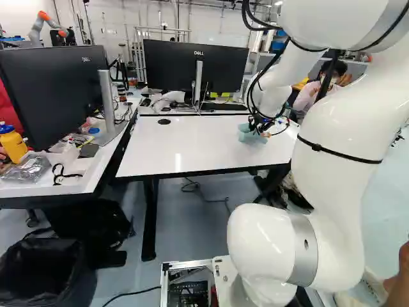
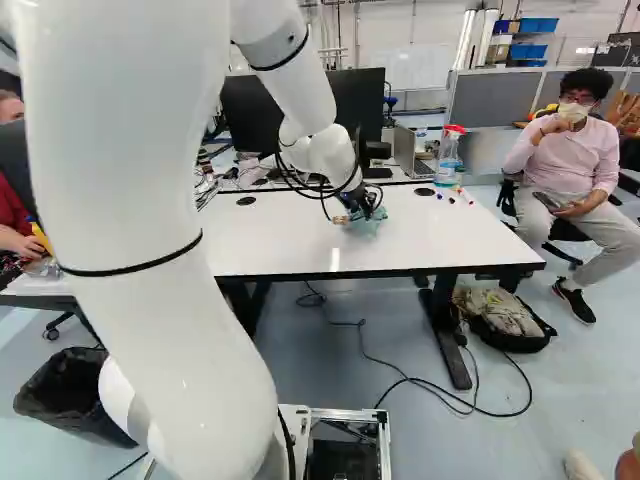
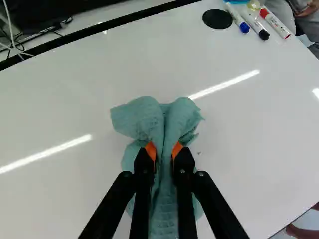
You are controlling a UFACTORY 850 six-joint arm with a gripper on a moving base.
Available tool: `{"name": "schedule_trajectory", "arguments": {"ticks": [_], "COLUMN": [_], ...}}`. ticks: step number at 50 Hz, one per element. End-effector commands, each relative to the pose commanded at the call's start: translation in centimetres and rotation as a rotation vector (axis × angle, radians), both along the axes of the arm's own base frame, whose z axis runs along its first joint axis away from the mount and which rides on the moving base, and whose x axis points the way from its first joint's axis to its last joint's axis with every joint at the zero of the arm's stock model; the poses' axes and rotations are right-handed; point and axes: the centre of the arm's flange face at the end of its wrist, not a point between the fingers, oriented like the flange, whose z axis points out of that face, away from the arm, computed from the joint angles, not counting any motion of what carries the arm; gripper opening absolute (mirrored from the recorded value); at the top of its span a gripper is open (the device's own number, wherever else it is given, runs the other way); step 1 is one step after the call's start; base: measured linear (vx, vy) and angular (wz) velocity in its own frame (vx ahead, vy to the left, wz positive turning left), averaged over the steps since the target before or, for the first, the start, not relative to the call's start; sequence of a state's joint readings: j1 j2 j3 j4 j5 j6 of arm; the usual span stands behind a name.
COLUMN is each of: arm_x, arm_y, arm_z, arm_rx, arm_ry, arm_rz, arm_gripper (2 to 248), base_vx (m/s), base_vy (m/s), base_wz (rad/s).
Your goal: Clean the table with the green towel
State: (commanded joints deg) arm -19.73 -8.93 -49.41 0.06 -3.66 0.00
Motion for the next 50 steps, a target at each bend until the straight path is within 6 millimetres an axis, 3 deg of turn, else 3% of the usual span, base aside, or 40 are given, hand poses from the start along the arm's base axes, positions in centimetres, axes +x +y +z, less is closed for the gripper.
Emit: {"name": "schedule_trajectory", "arguments": {"ticks": [30, 50], "arm_x": [-6.1, -6.6], "arm_y": [4.6, 4.8], "arm_z": [2.6, 3.0], "arm_rx": [0.042, 0.047], "arm_ry": [0.128, 0.141], "arm_rz": [0.053, 0.054], "arm_gripper": [54, 54], "base_vx": [0.0, 0.0], "base_vy": [0.0, 0.0], "base_wz": [0.0, 0.0]}}
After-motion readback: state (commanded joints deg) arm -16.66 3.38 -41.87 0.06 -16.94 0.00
